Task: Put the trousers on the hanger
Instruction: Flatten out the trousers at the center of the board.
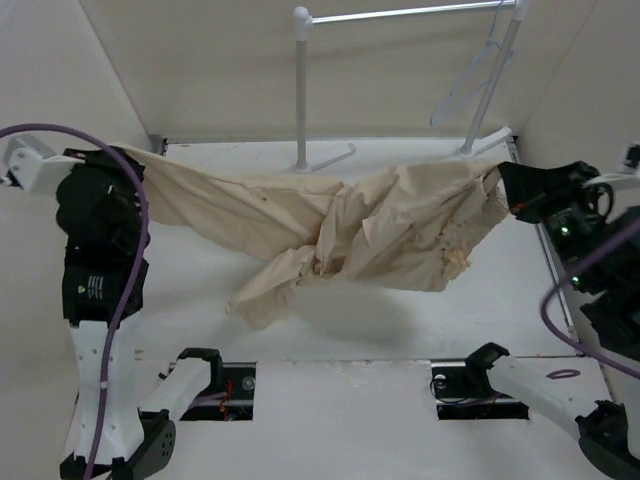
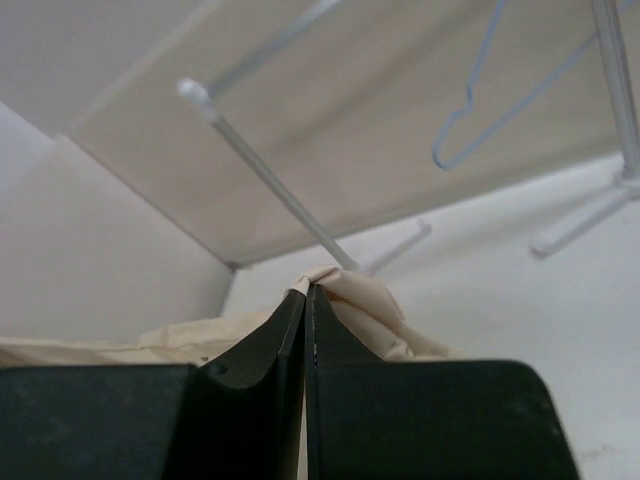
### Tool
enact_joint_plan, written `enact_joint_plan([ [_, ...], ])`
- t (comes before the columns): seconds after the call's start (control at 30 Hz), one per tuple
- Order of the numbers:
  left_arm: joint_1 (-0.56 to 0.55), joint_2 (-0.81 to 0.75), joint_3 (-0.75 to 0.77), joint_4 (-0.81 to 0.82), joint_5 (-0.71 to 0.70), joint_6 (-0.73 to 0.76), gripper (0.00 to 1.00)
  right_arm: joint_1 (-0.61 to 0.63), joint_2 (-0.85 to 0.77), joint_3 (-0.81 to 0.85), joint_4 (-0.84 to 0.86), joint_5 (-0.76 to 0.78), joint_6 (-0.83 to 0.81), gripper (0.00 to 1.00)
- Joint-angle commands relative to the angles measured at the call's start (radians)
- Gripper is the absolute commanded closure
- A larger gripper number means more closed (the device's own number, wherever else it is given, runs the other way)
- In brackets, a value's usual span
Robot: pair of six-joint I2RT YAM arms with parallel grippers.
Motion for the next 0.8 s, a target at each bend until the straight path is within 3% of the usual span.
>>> enact_joint_plan([
  [0.0,0.038,-0.017,0.095,-0.023,-0.044,0.093,0.95,0.067,-0.027,0.123,-0.004,0.105,-0.022,0.92],
  [0.1,0.067,-0.011,0.089,-0.026,-0.043,0.122,0.95,0.071,-0.013,0.105,0.025,0.125,-0.068,0.92],
  [0.27,0.104,0.070,-0.003,0.013,-0.037,0.137,0.95,-0.171,0.067,-0.059,0.084,0.101,-0.045,0.92],
  [0.47,0.141,0.280,-0.083,0.097,0.049,0.128,0.95,-0.455,0.124,-0.355,0.156,-0.101,0.147,0.95],
  [0.57,0.121,0.403,0.059,0.065,0.112,0.104,0.96,-0.542,0.180,-0.311,0.179,-0.220,0.181,0.96],
  [0.67,0.109,0.507,0.234,-0.005,0.111,0.117,0.94,-0.548,0.188,-0.256,0.177,-0.203,0.181,0.95],
  [0.77,0.125,0.601,0.307,-0.023,0.109,0.119,0.94,-0.580,0.231,-0.275,0.167,-0.218,0.185,0.95],
])
